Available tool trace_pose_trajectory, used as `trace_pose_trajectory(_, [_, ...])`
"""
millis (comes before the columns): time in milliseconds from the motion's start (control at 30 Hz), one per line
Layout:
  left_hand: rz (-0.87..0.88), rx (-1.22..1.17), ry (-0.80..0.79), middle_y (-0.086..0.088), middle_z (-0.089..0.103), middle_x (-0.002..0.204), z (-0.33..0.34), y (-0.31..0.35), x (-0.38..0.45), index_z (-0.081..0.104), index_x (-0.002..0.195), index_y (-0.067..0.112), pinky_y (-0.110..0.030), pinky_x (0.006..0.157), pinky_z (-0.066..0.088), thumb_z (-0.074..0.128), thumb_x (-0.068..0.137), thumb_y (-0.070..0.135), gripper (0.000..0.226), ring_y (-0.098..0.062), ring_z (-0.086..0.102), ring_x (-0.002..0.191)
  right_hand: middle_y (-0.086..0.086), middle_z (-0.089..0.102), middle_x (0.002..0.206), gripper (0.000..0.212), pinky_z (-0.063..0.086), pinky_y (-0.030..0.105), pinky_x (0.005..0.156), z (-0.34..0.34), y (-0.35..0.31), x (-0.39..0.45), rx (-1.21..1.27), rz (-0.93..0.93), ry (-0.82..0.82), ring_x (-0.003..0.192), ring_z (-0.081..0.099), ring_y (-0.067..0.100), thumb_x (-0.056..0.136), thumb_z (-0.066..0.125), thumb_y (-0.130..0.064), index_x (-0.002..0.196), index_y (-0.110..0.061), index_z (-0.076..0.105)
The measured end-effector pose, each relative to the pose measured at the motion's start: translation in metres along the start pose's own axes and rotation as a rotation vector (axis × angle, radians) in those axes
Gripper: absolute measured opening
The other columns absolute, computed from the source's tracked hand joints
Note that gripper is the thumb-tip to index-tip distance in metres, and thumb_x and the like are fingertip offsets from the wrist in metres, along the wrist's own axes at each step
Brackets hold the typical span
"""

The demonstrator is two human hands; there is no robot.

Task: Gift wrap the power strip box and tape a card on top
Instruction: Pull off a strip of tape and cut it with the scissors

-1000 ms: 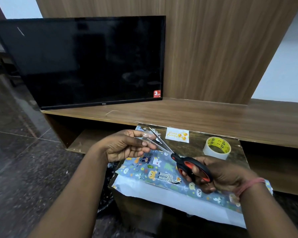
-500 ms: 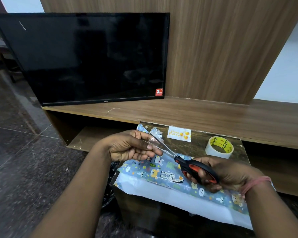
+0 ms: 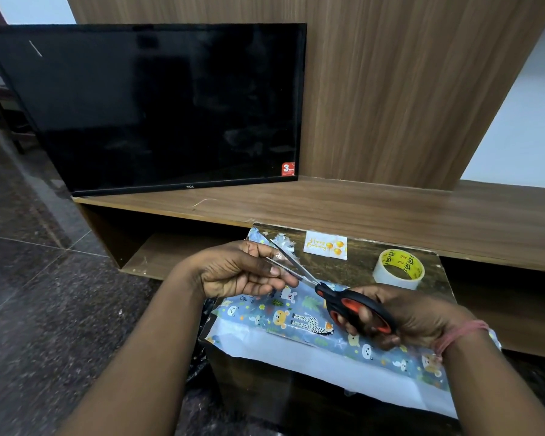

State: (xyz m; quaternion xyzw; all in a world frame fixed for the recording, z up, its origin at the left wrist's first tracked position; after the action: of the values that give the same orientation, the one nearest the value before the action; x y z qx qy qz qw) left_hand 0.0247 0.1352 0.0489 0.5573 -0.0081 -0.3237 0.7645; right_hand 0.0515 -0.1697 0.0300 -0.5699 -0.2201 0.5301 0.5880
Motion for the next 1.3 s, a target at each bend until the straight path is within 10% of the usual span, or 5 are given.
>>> trace_pose_trajectory(267, [-0.008,-0.017,-0.021,-0.025,0.072,0.114,-0.001,-0.002,0.000,0.063,0.130,-0.006,-0.024,0.069,0.063,0.055,0.094,-0.010,0.037,-0.018,0.077,0.084,0.016,0.054,0.084,0.044,0.020,0.020,0.041,0.001,-0.002,0.001,-0.142,0.039,0.122,0.051,0.037,0.008,0.072,0.088,-0.037,0.099,-0.009,0.069])
trace_pose_trajectory(467, [-0.006,-0.034,-0.013,-0.026,0.072,0.115,-0.003,-0.002,-0.001,0.063,0.131,-0.004,-0.025,0.070,0.063,0.057,0.092,-0.009,0.039,-0.020,0.077,0.086,0.004,0.057,0.065,0.013,0.028,0.015,0.037,0.005,-0.005,0.002,-0.158,0.041,0.179,0.044,0.043,0.004,0.080,0.072,-0.011,0.090,-0.008,0.064])
trace_pose_trajectory(900, [0.007,-0.027,-0.021,-0.027,0.072,0.111,0.006,-0.003,-0.001,0.070,0.108,-0.005,-0.023,0.062,0.062,0.058,0.091,-0.012,0.023,-0.019,0.077,0.080,0.014,0.053,0.082,0.085,0.016,0.027,0.047,0.008,-0.008,-0.005,-0.136,-0.015,-0.046,0.058,0.041,0.009,0.061,0.085,-0.066,0.106,0.001,0.057])
trace_pose_trajectory(1300, [0.016,-0.058,-0.008,-0.031,0.068,0.116,0.005,-0.002,0.001,0.051,0.131,-0.017,-0.024,0.063,0.063,0.058,0.093,-0.012,0.039,-0.021,0.078,0.082,0.015,0.053,0.089,0.088,0.018,0.030,0.052,0.013,-0.012,-0.007,-0.202,0.013,-0.007,0.064,0.038,0.013,0.058,0.086,-0.068,0.111,-0.003,0.056])
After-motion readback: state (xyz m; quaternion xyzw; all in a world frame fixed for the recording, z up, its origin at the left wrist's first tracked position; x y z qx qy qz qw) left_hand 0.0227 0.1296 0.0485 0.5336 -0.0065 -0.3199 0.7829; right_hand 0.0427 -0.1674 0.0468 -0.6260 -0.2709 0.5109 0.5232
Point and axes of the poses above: each hand's wrist, its own x-axis towards the middle knuckle, its own z-axis out of the palm, y = z × x, the point moved 1 cm from there along x, towards the middle knuckle
